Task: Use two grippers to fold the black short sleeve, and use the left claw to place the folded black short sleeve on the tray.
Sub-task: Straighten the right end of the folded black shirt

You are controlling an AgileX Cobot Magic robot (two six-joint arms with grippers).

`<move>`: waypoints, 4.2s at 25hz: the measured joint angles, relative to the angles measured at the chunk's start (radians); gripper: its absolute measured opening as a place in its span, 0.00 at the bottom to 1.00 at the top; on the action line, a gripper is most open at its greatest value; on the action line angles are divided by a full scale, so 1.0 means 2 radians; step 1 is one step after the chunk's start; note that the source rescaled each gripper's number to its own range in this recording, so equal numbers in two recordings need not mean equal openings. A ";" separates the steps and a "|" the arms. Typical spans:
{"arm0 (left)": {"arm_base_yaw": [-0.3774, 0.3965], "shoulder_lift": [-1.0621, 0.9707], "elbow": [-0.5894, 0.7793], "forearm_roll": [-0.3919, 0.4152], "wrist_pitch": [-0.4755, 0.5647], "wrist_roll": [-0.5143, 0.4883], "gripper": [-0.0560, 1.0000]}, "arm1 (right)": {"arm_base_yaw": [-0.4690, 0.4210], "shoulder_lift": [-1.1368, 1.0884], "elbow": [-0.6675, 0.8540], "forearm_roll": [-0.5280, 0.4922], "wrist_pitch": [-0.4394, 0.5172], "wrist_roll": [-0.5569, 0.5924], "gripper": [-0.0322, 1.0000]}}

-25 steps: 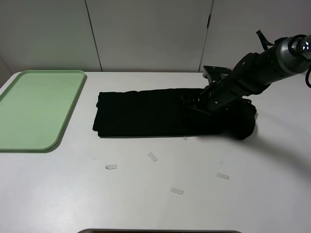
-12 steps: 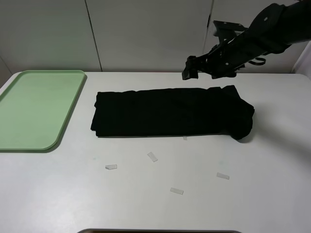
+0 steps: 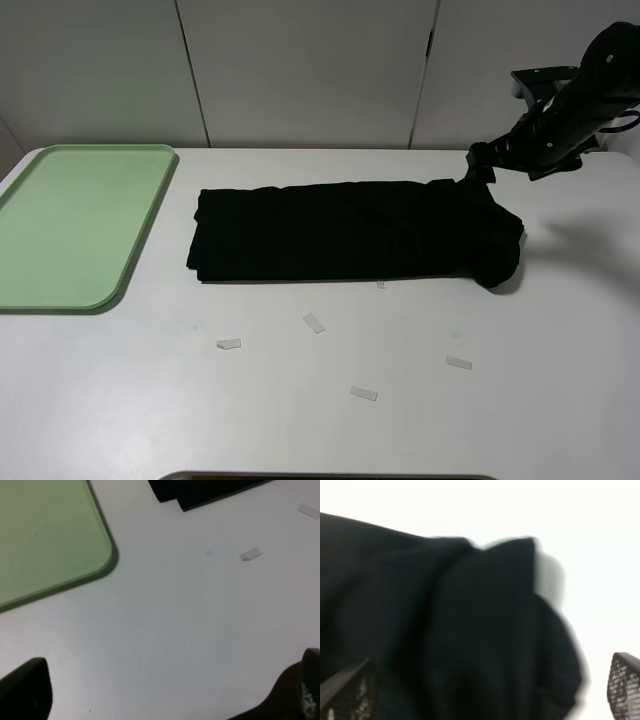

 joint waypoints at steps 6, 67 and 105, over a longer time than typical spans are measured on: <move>0.000 0.000 0.000 0.000 0.000 0.000 0.98 | -0.012 0.038 0.000 -0.025 -0.001 0.002 1.00; 0.000 0.000 0.000 0.000 -0.001 0.000 0.98 | -0.045 0.022 -0.035 -0.149 0.081 0.022 0.32; 0.000 0.000 0.000 0.000 -0.001 0.000 0.98 | -0.142 0.105 -0.038 0.044 0.056 -0.105 1.00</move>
